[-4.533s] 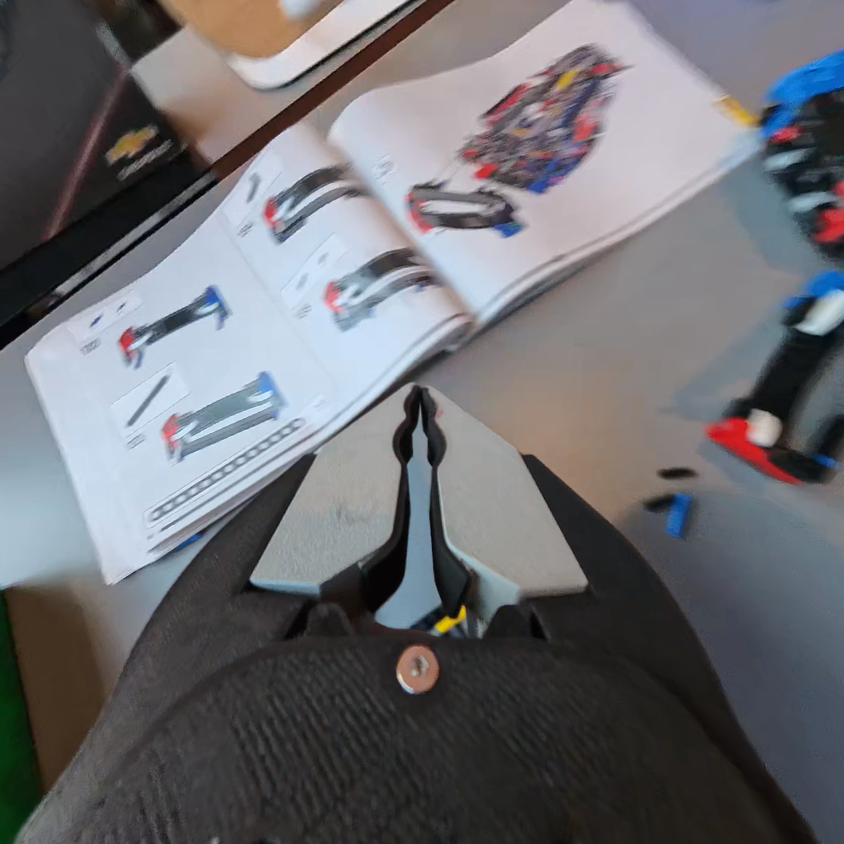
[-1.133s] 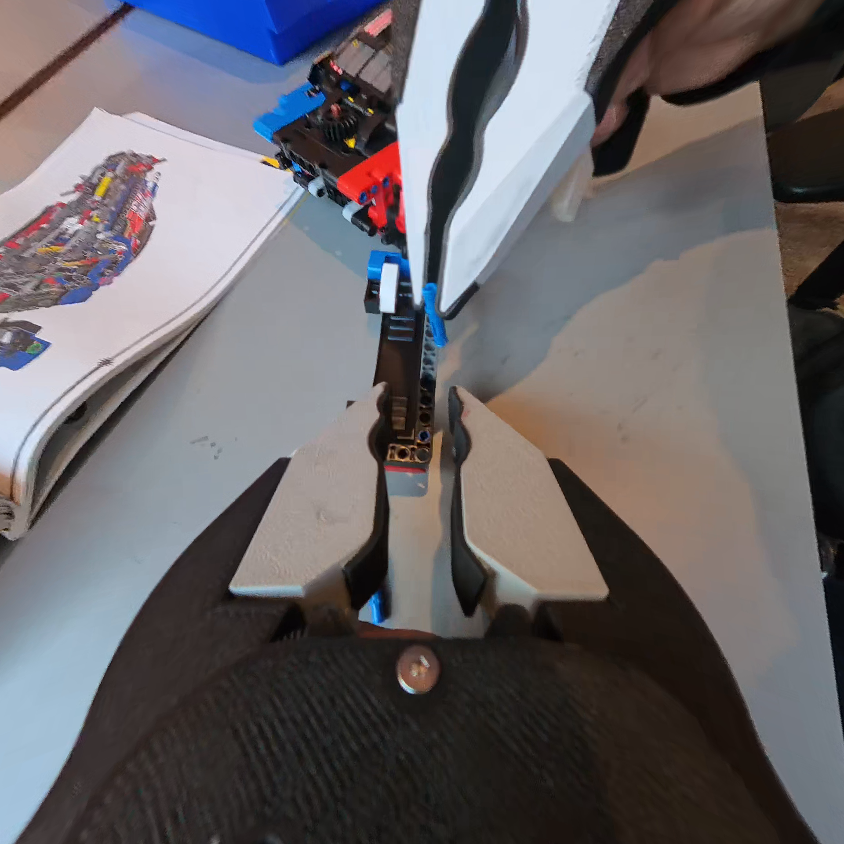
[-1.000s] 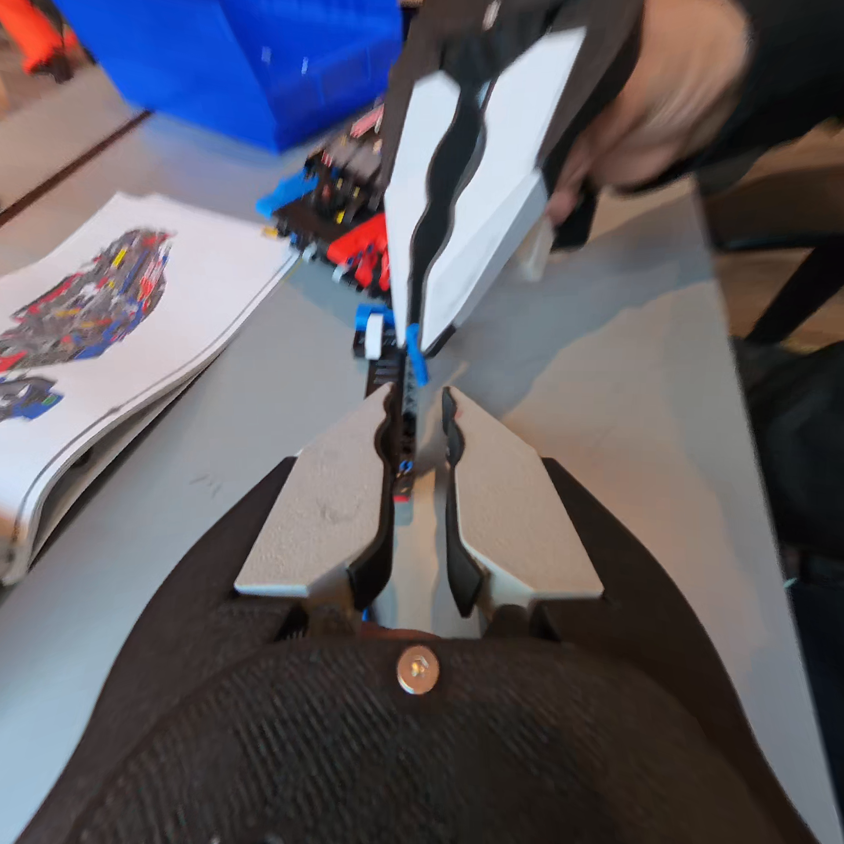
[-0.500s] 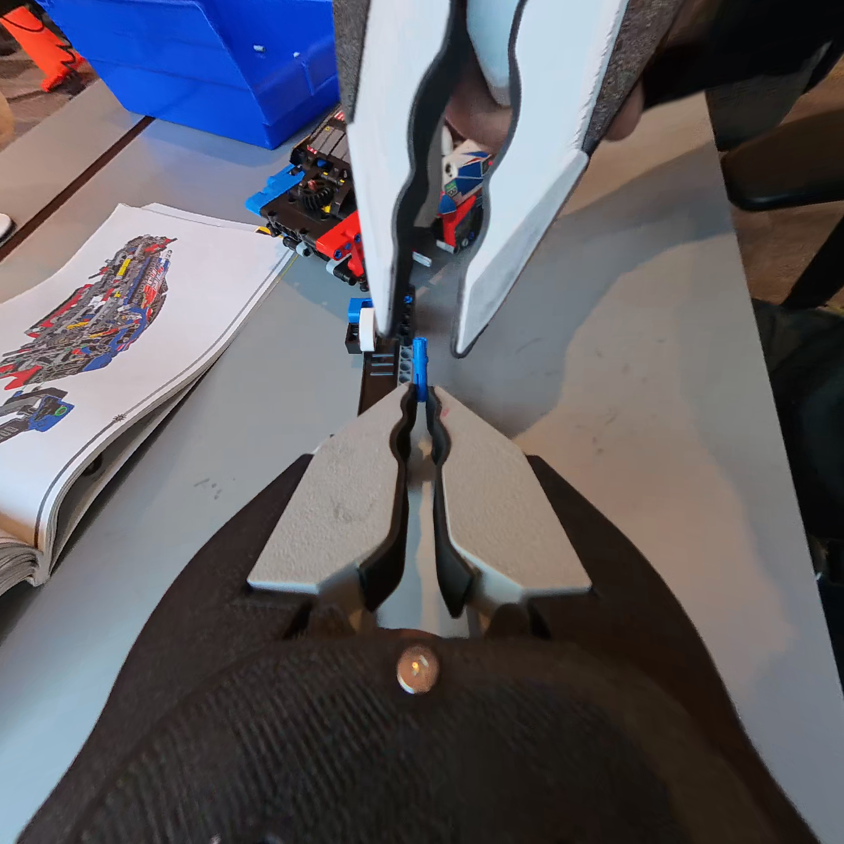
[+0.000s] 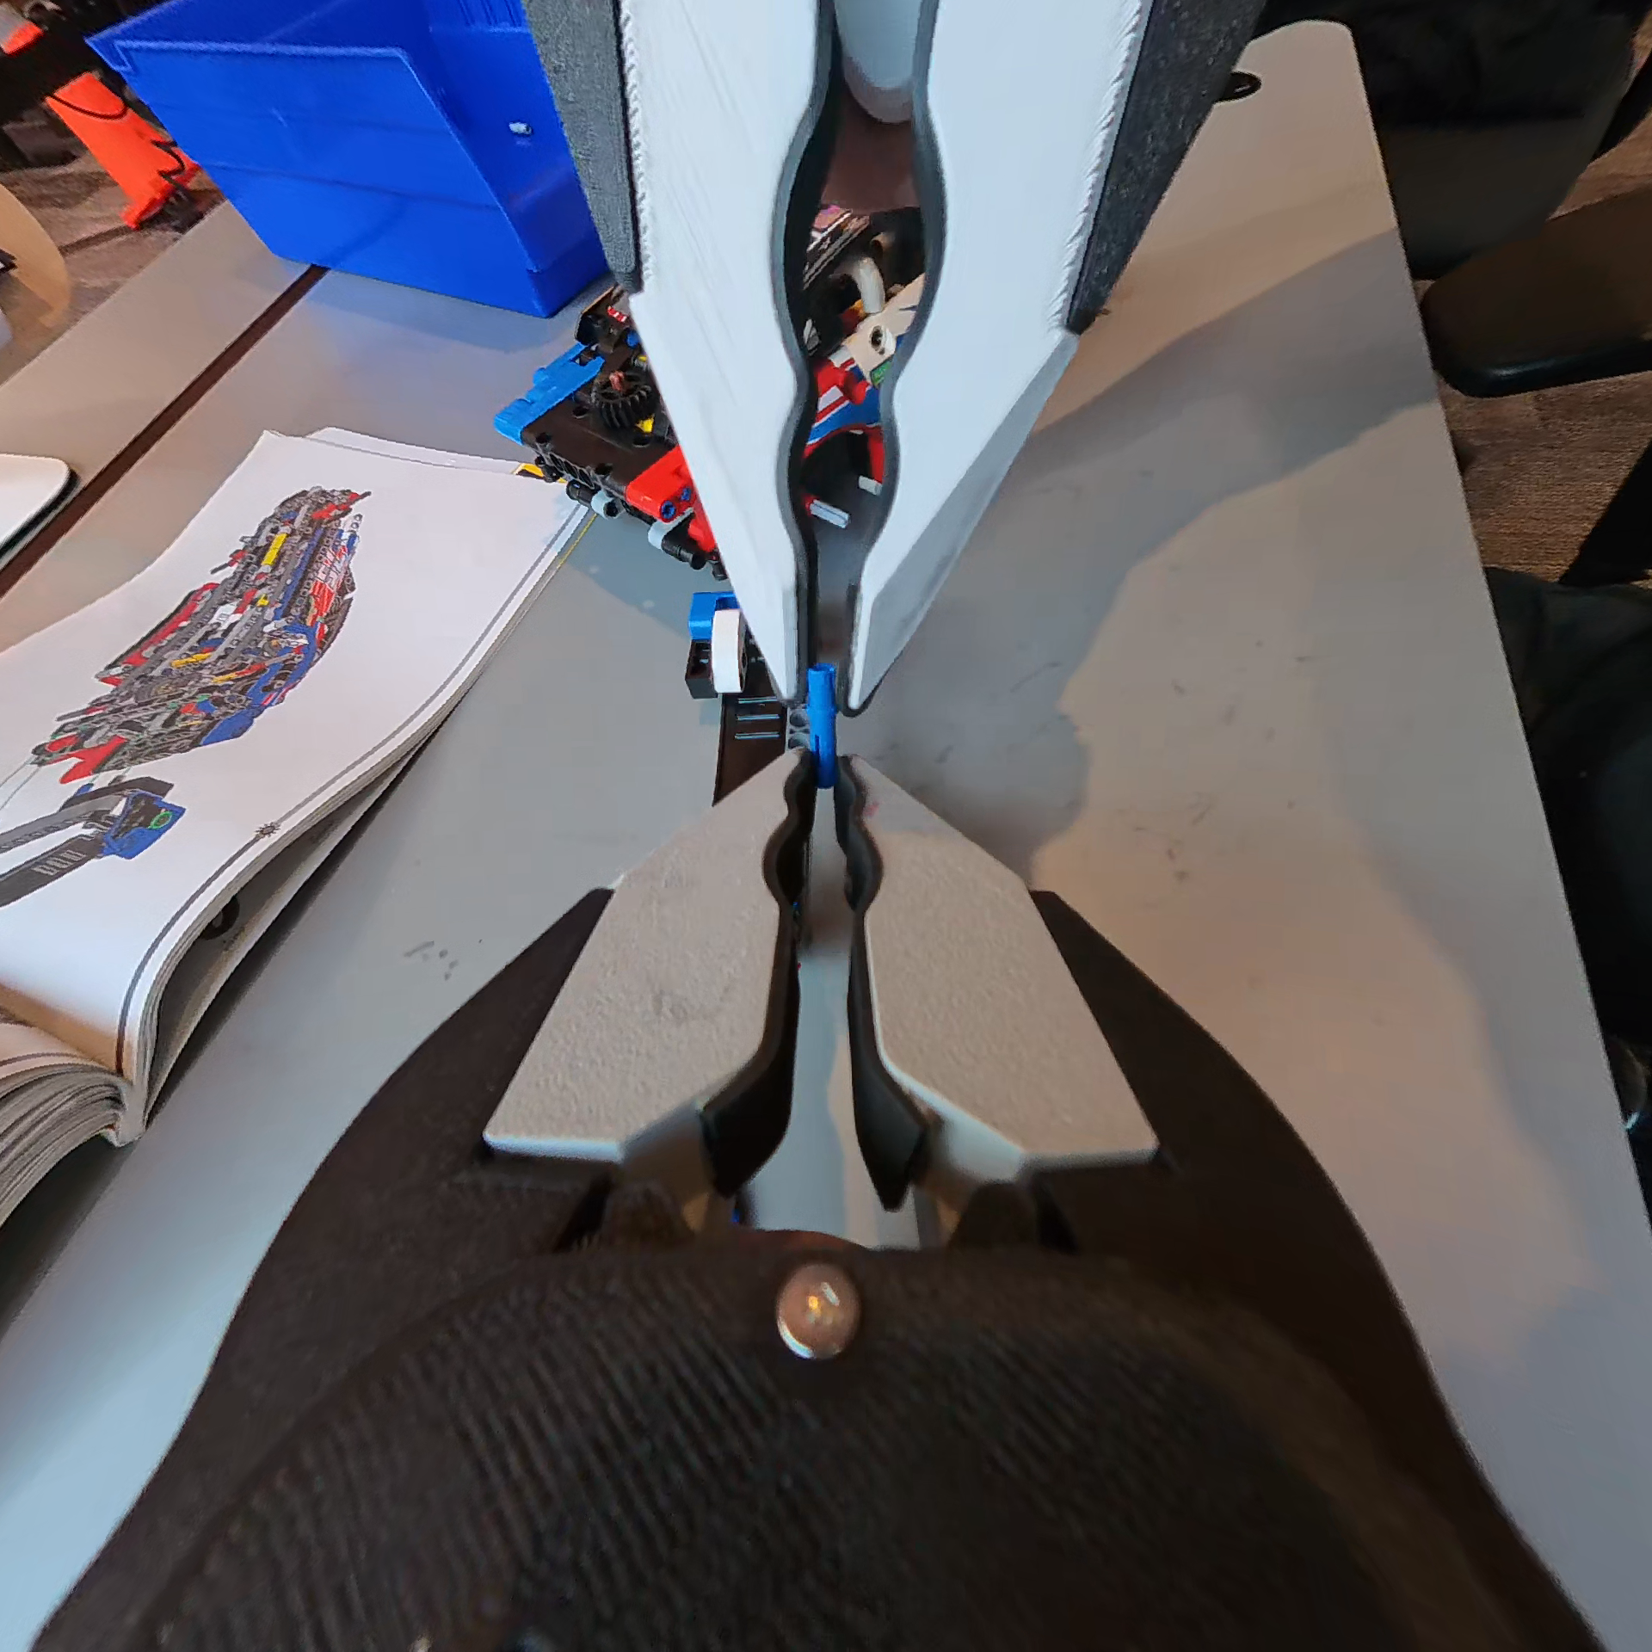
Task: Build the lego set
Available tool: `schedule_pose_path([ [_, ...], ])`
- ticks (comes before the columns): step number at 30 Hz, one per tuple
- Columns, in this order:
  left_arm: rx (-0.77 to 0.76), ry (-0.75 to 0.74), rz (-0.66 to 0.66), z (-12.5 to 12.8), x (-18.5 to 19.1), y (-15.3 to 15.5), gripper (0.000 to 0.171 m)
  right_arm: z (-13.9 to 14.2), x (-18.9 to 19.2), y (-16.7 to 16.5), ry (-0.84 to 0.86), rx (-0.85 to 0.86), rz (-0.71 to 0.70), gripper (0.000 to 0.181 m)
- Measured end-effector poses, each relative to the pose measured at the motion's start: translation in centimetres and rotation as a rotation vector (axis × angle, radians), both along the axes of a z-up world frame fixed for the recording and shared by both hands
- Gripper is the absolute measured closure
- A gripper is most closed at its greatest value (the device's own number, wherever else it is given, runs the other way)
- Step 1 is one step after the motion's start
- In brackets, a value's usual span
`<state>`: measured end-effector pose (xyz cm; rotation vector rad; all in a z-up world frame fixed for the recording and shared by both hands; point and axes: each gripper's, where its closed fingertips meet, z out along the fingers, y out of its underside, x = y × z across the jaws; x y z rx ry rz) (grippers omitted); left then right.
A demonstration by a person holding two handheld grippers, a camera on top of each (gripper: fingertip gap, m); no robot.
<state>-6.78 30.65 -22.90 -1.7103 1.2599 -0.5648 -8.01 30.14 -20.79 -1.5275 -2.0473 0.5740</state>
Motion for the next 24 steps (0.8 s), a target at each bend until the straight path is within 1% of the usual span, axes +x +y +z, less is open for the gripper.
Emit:
schedule_pose_path([
  [4,0.004,0.0,-0.004,0.0,0.1,-0.1,0.17,-0.2,-0.2,-0.1,-0.007,-0.018,0.005,0.175],
  [17,-0.006,0.018,-0.006,-0.6,0.1,-0.1,0.17,-0.8,-0.2,-0.2,-0.029,-0.002,0.029,0.176],
  [21,-0.052,-0.003,0.016,-0.7,-0.1,0.2,0.17,-0.9,-0.2,0.3,-0.044,0.018,0.012,0.176],
  [22,-0.058,0.002,0.031,-0.8,-0.3,0.4,0.169,-0.9,-0.1,0.6,-0.052,0.018,0.001,0.177],
  [23,-0.057,0.015,0.046,-1.0,-0.6,0.7,0.163,-0.8,0.0,0.7,-0.052,0.013,-0.004,0.177],
  [24,-0.056,0.026,0.052,-1.1,-0.8,0.8,0.161,-0.6,0.0,0.8,-0.044,0.003,-0.008,0.177],
])
